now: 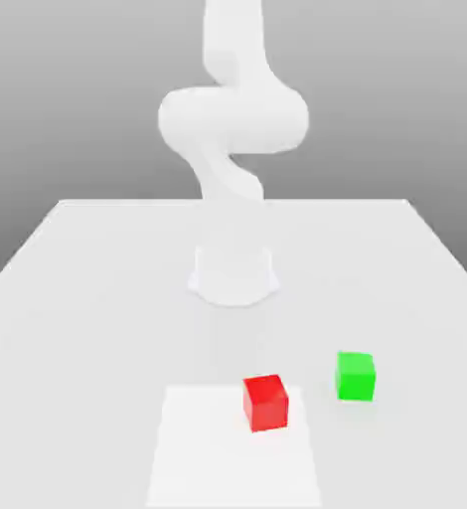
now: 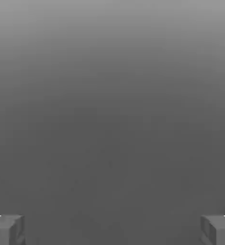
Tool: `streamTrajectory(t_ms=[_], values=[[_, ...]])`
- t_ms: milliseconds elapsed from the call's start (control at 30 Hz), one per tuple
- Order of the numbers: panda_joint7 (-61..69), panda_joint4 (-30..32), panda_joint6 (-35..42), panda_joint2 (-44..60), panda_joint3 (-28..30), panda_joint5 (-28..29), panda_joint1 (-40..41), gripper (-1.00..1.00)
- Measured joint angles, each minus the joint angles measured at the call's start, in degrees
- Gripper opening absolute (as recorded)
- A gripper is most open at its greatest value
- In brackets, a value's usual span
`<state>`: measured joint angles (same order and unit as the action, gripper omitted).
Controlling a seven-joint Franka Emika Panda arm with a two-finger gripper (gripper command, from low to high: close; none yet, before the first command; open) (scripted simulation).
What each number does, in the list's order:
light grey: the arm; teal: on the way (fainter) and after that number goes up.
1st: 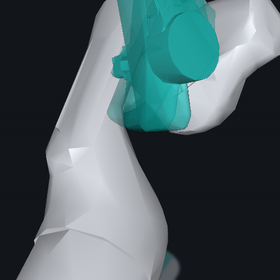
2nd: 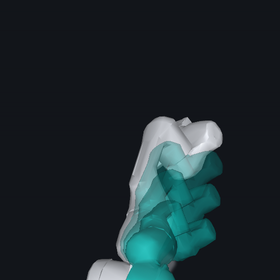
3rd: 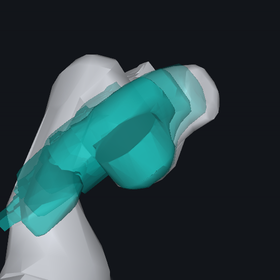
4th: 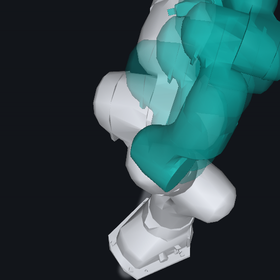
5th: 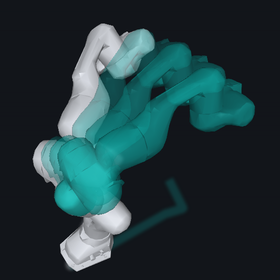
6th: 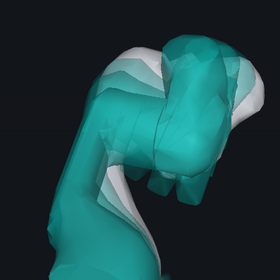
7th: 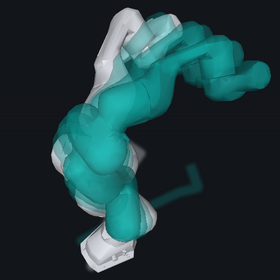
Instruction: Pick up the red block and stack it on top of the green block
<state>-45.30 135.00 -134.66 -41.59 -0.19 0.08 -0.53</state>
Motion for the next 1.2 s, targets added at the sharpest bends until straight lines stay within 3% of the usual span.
streamTrajectory(t_ms=[567,800,833,1067,1200], values=[[5.19,25.61,-23.95,36.45,-1.68,-0.21,-3.96,0.0],[4.58,26.02,-35.99,51.19,-1.25,1.21,-4.49,0.0],[4.46,25.74,-37.73,53.22,-0.87,1.36,-4.83,-1.0],[4.21,25.67,-38.14,53.71,-0.84,1.65,-4.83,-1.0],[4.96,26.65,-32.27,46.87,-1.5,0.63,-4.42,-1.0]])
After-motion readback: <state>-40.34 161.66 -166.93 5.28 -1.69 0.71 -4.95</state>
